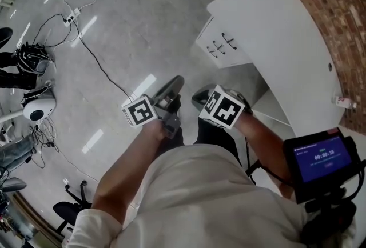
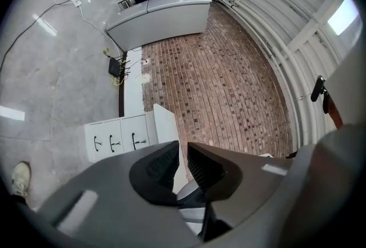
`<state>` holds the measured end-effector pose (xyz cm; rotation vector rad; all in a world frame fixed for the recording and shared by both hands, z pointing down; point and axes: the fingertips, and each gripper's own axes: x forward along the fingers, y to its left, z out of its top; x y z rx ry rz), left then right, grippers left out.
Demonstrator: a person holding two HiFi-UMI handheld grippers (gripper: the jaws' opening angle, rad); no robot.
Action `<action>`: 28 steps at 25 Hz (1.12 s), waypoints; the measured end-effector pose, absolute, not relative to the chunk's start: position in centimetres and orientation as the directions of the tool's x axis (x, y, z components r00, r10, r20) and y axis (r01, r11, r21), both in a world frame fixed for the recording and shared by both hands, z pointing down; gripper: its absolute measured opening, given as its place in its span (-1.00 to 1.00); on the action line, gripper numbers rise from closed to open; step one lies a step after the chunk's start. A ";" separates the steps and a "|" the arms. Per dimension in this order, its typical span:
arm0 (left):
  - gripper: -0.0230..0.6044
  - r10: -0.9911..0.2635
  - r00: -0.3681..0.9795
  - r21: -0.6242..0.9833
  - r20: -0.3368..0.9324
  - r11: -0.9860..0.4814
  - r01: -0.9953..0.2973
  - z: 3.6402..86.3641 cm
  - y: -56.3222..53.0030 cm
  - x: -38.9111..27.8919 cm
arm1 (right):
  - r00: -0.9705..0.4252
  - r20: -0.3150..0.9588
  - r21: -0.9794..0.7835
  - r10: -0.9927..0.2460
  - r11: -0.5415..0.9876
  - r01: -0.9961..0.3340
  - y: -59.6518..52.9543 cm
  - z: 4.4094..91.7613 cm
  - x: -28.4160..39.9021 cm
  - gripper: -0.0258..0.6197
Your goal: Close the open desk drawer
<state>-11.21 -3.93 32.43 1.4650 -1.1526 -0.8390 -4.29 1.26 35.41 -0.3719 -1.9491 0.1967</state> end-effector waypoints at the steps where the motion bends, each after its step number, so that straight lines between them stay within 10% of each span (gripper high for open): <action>1: -0.77 -0.953 0.293 0.974 0.077 0.010 -0.224 32.4 -4.0 -11.5 | -0.364 0.866 -0.303 0.344 0.938 0.166 1.2 35.4 -4.4 -0.91; 28: -0.77 -0.839 0.538 0.985 0.081 -0.017 -0.173 32.7 8.4 -8.4 | -0.455 0.886 -0.197 0.092 0.962 -0.188 15.2 31.4 2.8 -0.91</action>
